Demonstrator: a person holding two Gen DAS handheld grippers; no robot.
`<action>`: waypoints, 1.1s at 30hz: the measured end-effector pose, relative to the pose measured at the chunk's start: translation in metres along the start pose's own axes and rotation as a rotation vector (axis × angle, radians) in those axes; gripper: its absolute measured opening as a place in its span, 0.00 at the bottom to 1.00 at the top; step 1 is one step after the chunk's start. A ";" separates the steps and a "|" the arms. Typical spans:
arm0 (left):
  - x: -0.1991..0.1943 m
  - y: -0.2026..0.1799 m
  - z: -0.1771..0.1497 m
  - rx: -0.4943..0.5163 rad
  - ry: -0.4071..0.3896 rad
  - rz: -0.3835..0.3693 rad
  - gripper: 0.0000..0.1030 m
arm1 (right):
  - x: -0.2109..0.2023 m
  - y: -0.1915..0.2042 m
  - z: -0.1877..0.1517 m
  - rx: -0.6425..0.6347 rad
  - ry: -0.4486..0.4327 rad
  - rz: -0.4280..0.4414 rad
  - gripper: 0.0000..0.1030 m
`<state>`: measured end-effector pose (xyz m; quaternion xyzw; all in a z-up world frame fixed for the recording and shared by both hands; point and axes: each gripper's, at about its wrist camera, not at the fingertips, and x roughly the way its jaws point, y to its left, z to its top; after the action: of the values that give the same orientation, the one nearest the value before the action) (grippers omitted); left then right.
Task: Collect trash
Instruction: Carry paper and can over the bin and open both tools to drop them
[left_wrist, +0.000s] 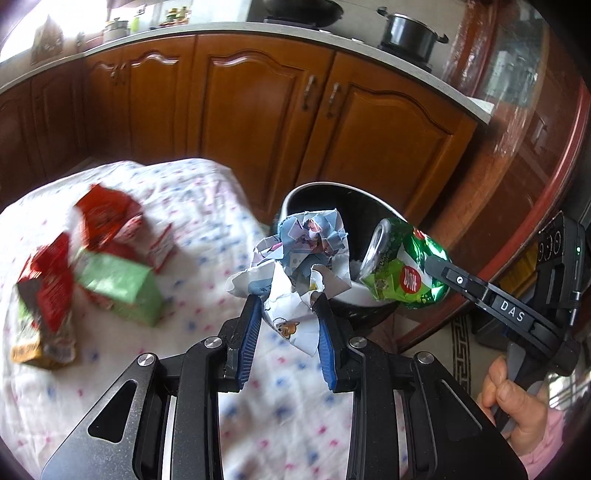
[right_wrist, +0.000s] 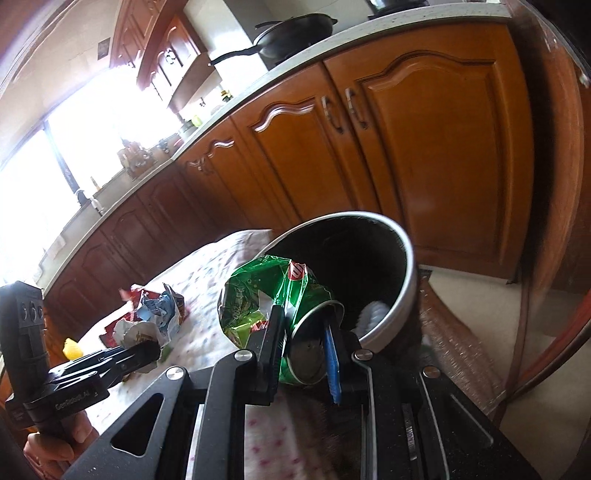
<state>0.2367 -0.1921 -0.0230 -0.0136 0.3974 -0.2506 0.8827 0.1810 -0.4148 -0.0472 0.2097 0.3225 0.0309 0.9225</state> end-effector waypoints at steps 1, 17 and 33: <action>0.003 -0.002 0.002 0.008 0.002 -0.002 0.26 | 0.001 -0.003 0.002 -0.001 -0.001 -0.008 0.20; 0.061 -0.040 0.048 0.096 0.065 -0.006 0.27 | 0.030 -0.014 0.029 -0.082 0.023 -0.094 0.20; 0.095 -0.045 0.059 0.081 0.141 0.010 0.39 | 0.049 -0.026 0.041 -0.060 0.081 -0.083 0.37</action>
<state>0.3123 -0.2847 -0.0381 0.0418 0.4482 -0.2623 0.8536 0.2426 -0.4442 -0.0575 0.1669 0.3669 0.0105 0.9151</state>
